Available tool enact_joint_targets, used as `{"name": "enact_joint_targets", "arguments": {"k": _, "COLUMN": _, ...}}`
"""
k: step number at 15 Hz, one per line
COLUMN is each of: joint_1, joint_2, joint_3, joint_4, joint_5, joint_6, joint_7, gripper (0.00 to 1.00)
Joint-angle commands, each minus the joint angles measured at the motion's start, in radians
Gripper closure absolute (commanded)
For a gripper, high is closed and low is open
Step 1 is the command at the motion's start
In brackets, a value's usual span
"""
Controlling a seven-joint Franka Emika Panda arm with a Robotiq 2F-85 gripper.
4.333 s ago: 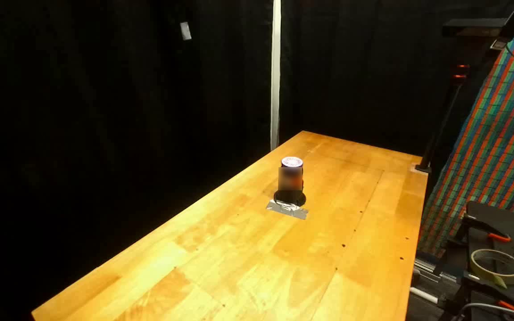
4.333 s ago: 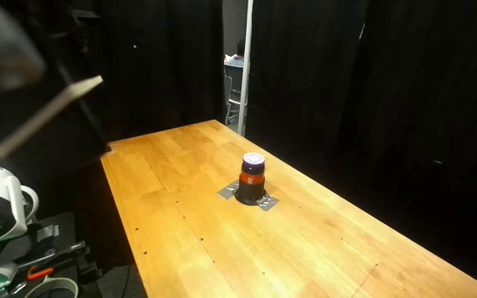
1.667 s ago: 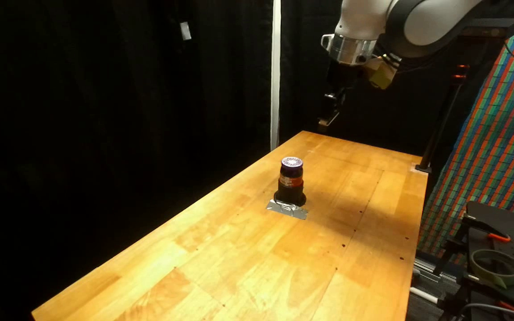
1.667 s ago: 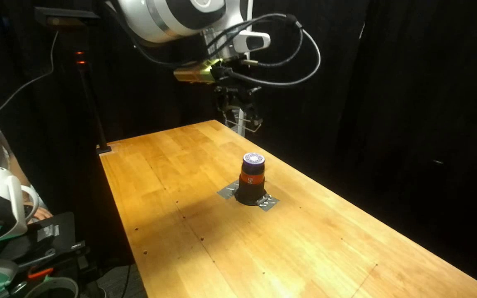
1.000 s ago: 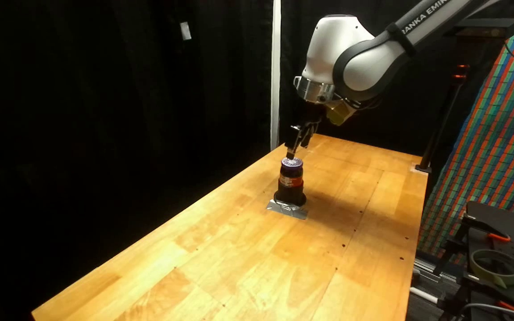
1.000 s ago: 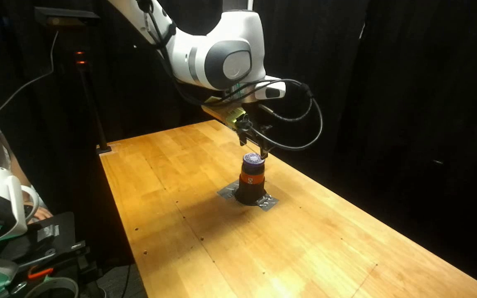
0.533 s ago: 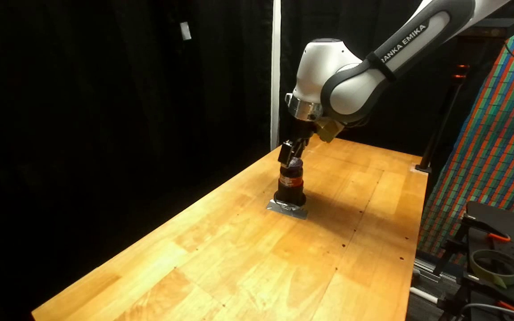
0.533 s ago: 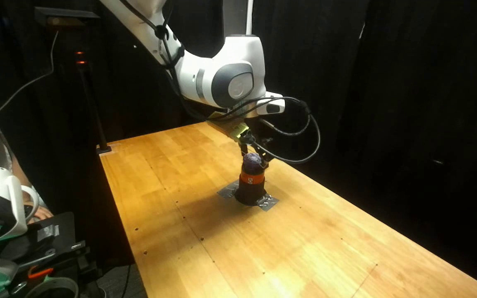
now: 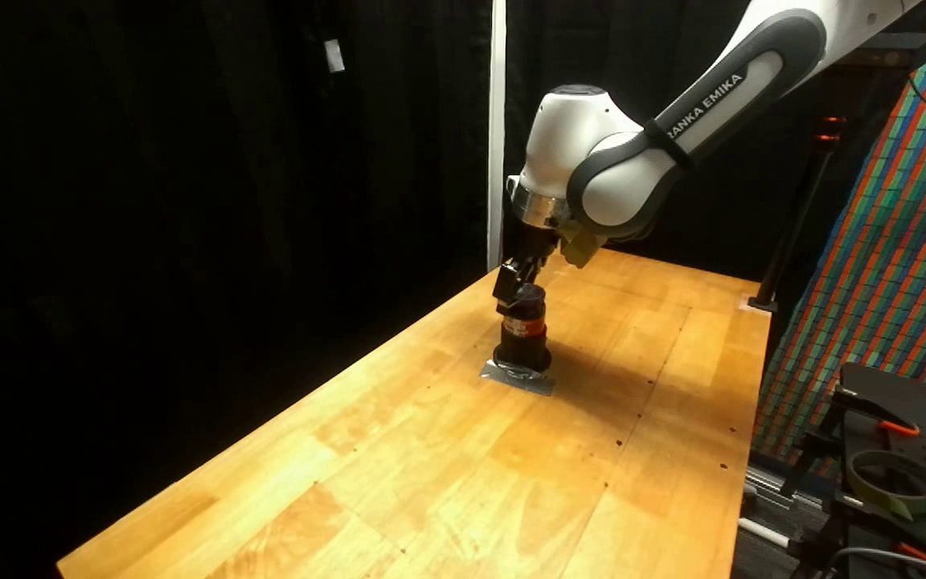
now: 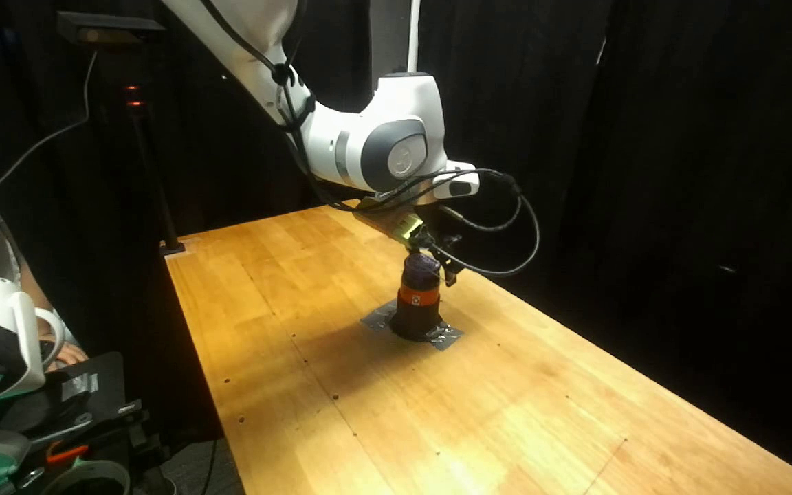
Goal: Put the rubber band on the cup
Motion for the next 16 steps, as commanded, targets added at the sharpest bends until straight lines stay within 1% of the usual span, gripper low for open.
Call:
{"name": "enact_joint_targets", "arguments": {"k": 1, "joint_1": 0.026, "joint_2": 0.037, "joint_3": -0.035, "joint_4": 0.046, "joint_5": -0.025, "joint_6": 0.037, "joint_7": 0.01, "gripper": 0.0}}
{"name": "enact_joint_targets", "arguments": {"k": 5, "joint_1": 0.041, "joint_2": 0.052, "joint_3": -0.054, "joint_4": 0.056, "joint_5": -0.033, "joint_6": 0.063, "joint_7": 0.022, "gripper": 0.0}}
{"name": "enact_joint_targets", "arguments": {"k": 10, "joint_1": 0.036, "joint_2": 0.06, "joint_3": -0.056, "joint_4": 0.057, "joint_5": -0.026, "joint_6": 0.033, "joint_7": 0.01, "gripper": 0.0}}
{"name": "enact_joint_targets", "arguments": {"k": 16, "joint_1": 0.003, "joint_2": -0.001, "joint_3": -0.013, "joint_4": 0.007, "joint_5": 0.01, "joint_6": -0.077, "joint_7": -0.042, "gripper": 0.0}}
